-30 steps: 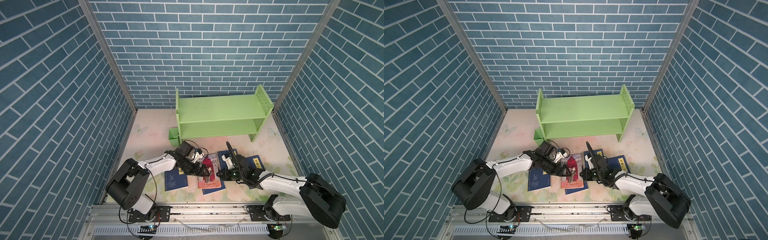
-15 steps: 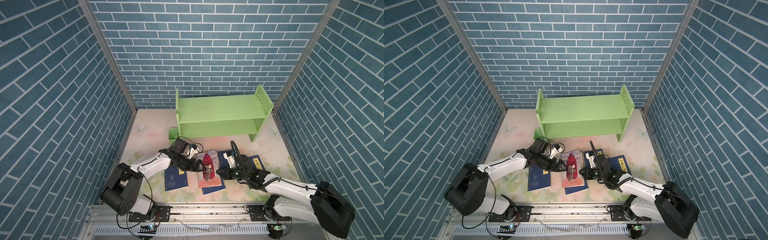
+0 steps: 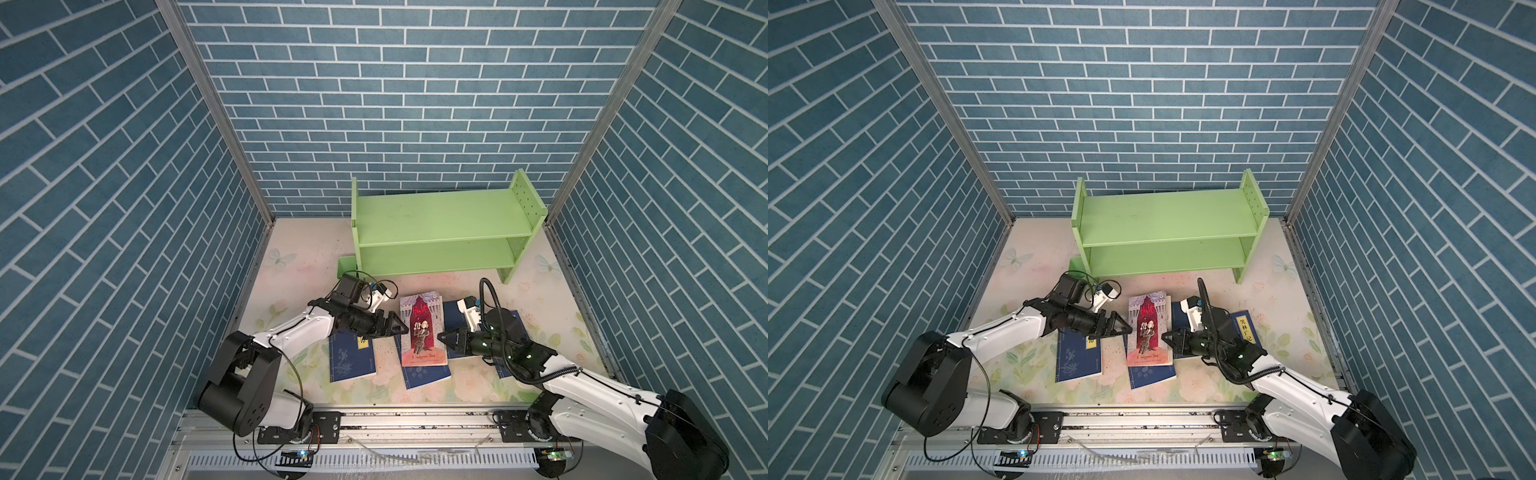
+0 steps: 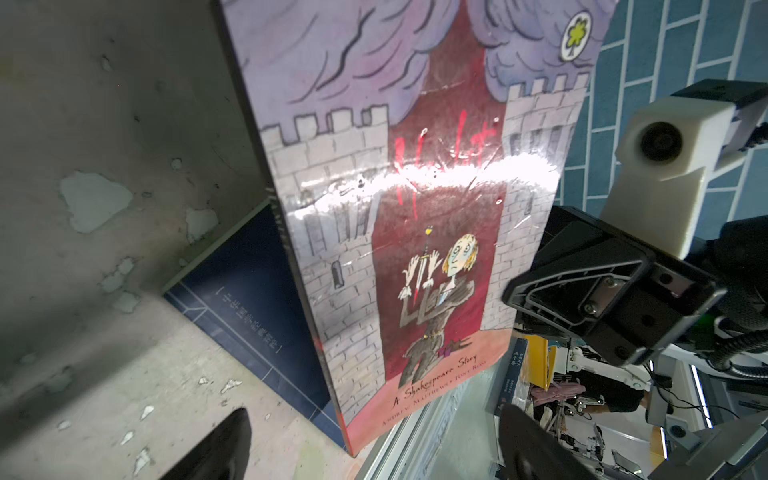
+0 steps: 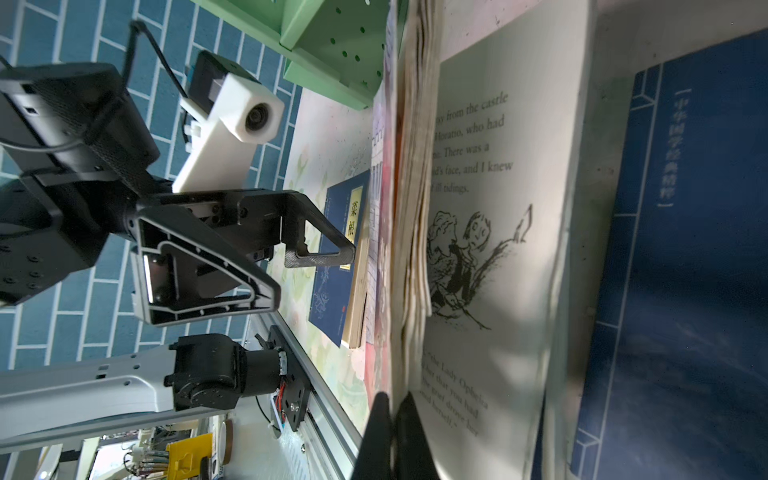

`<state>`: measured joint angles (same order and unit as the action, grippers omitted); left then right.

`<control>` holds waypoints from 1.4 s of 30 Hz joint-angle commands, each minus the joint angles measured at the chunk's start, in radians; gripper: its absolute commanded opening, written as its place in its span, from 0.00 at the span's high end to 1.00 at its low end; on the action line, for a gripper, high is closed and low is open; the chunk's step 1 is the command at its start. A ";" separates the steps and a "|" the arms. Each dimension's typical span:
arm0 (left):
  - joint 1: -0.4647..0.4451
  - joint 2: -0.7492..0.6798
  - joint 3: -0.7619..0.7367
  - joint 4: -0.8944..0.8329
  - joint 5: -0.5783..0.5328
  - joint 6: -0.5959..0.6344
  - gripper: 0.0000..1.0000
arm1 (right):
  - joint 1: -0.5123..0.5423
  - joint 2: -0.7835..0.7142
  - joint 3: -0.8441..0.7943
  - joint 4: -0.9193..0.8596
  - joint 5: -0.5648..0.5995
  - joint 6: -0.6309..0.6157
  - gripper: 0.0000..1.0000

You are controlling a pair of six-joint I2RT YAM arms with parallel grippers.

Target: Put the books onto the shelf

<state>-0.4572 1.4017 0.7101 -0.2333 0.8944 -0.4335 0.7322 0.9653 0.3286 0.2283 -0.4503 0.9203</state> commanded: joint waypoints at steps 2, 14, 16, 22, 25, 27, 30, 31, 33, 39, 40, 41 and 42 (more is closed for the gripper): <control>0.005 -0.022 -0.009 0.026 0.038 -0.006 0.06 | -0.028 -0.018 -0.006 0.080 -0.101 0.057 1.00; 0.004 0.018 -0.009 0.078 0.056 -0.055 0.18 | -0.038 0.024 -0.002 0.181 -0.174 0.098 1.00; 0.004 0.015 -0.009 0.090 0.072 -0.064 0.22 | -0.039 0.028 -0.003 0.198 -0.180 0.102 1.00; 0.006 0.005 -0.044 0.185 0.160 -0.149 0.32 | -0.045 0.063 -0.008 0.264 -0.208 0.128 1.00; 0.006 -0.006 -0.047 0.193 0.182 -0.163 0.39 | -0.046 0.080 -0.018 0.295 -0.213 0.138 1.00; 0.005 -0.015 -0.046 0.191 0.187 -0.166 0.50 | -0.047 0.087 -0.023 0.299 -0.212 0.139 1.00; 0.005 -0.021 -0.040 0.176 0.184 -0.170 0.72 | -0.050 0.094 -0.032 0.306 -0.207 0.141 1.00; 0.005 -0.023 -0.039 0.172 0.181 -0.169 0.79 | -0.052 0.099 -0.033 0.309 -0.207 0.140 1.00; 0.006 -0.026 -0.035 0.164 0.175 -0.169 0.89 | -0.052 0.107 -0.029 0.313 -0.210 0.140 1.00; 0.005 -0.064 -0.032 0.133 0.149 -0.145 1.00 | -0.063 0.117 -0.025 0.293 -0.194 0.144 0.64; 0.006 -0.075 -0.025 0.111 0.143 -0.129 1.00 | -0.067 0.103 -0.026 0.277 -0.181 0.147 0.55; 0.005 -0.084 -0.016 0.091 0.140 -0.113 1.00 | -0.072 0.082 -0.027 0.256 -0.166 0.147 0.48; 0.005 -0.097 -0.015 0.062 0.134 -0.094 1.00 | -0.077 0.050 -0.027 0.218 -0.145 0.145 0.42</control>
<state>-0.4538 1.3399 0.6731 -0.1055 1.0370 -0.5877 0.6674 1.0710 0.3019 0.4740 -0.6319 1.0584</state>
